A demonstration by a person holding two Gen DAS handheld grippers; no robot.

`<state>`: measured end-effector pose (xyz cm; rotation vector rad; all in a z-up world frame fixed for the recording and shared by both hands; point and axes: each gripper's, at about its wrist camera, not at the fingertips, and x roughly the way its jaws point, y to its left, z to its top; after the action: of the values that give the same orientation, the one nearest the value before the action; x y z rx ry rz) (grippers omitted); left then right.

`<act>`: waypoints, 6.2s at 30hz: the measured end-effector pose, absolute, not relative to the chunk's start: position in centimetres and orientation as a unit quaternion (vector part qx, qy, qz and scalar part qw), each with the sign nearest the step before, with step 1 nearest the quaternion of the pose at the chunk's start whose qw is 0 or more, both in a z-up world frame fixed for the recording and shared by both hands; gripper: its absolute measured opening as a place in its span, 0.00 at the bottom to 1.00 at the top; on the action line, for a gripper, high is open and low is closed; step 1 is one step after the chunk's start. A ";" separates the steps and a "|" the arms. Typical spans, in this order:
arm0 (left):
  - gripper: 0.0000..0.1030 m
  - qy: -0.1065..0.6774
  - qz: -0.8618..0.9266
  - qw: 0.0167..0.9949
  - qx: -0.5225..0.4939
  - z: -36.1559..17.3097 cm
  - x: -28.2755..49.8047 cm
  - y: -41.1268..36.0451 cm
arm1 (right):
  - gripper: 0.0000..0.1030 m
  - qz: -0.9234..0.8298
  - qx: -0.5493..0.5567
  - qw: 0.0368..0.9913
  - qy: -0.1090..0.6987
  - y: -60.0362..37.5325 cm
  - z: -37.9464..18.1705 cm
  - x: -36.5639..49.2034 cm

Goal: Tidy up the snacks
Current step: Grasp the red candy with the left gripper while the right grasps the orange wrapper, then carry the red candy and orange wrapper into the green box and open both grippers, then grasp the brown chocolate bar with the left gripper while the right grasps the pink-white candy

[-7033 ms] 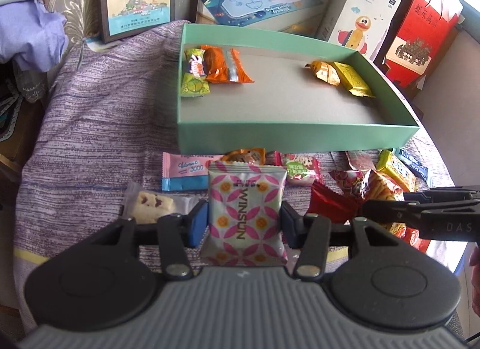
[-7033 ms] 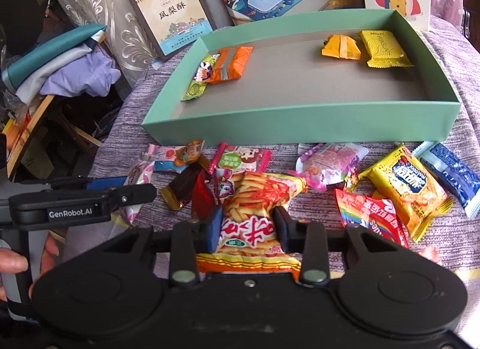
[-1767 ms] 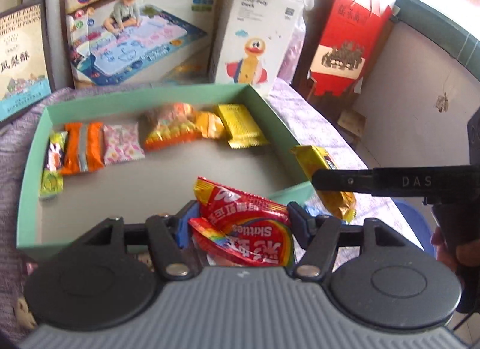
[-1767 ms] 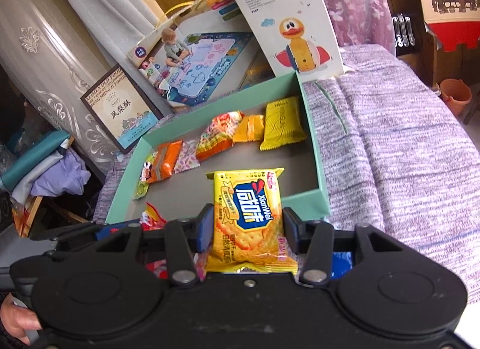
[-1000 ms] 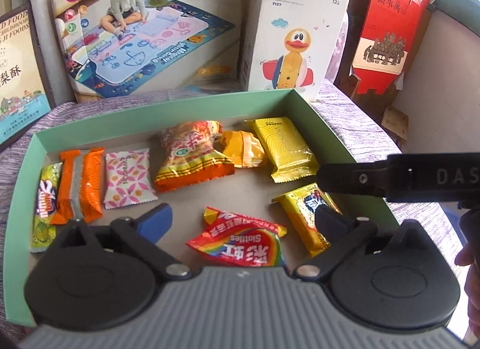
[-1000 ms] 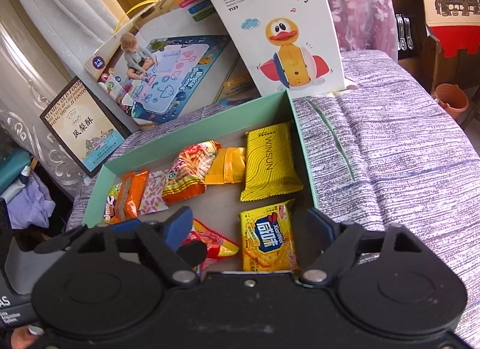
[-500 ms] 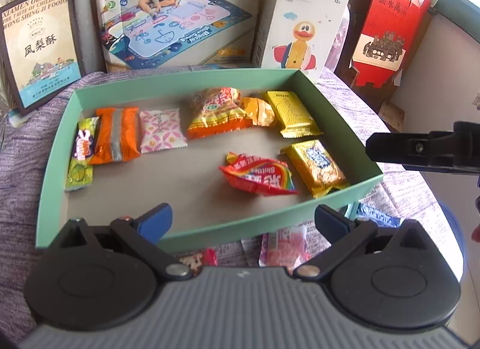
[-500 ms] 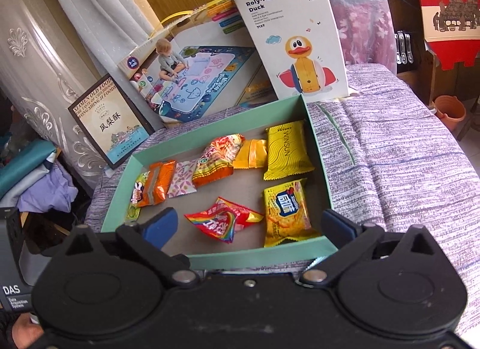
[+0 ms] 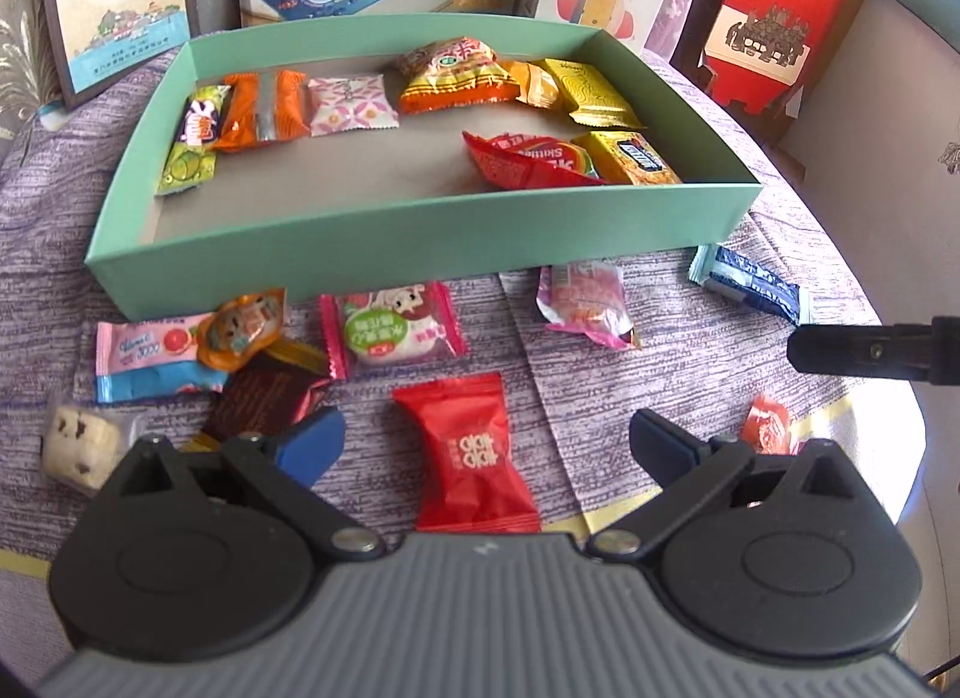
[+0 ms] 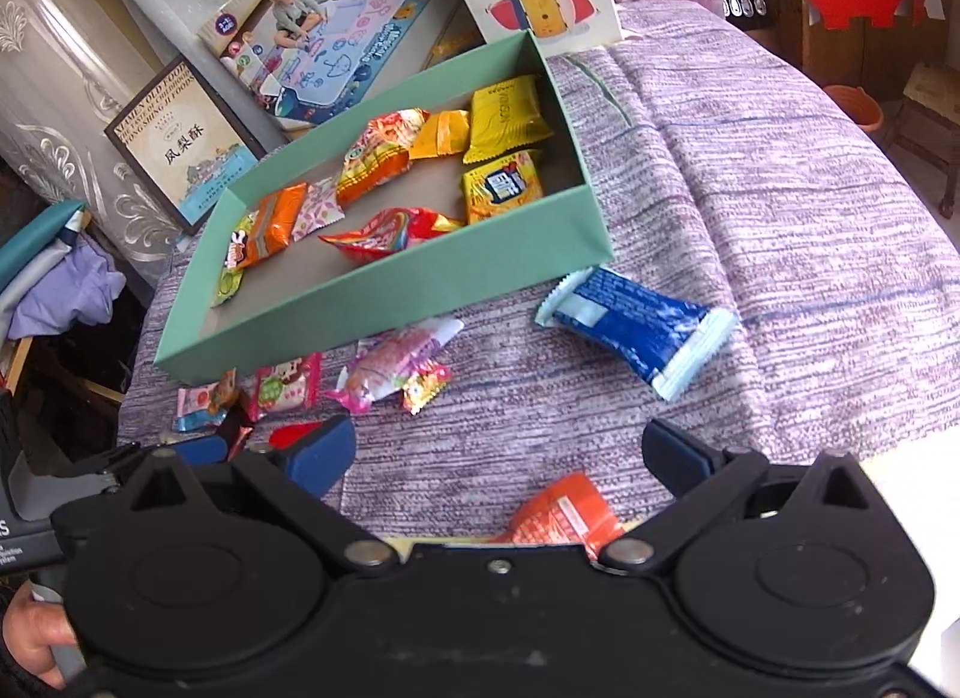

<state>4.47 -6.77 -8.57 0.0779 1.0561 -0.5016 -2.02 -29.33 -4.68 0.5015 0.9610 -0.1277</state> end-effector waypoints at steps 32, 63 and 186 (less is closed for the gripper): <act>0.36 0.510 -0.251 0.823 0.012 -10.6 4.7 -4.6 | 0.45 -0.037 0.185 0.839 0.510 -23.8 -7.9 -0.5; 0.37 0.497 -0.252 0.830 0.028 -10.6 3.3 -4.2 | 0.50 -0.083 0.140 0.836 0.524 -22.0 -8.1 -3.3; 0.38 0.506 -0.204 0.837 0.039 -10.9 8.6 -2.1 | 0.30 -0.028 0.156 0.871 0.465 -22.0 -9.2 6.6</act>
<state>8.63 -2.06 -10.87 0.0818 1.0718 -0.4313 6.55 -21.95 -9.16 0.3269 0.9719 -0.0588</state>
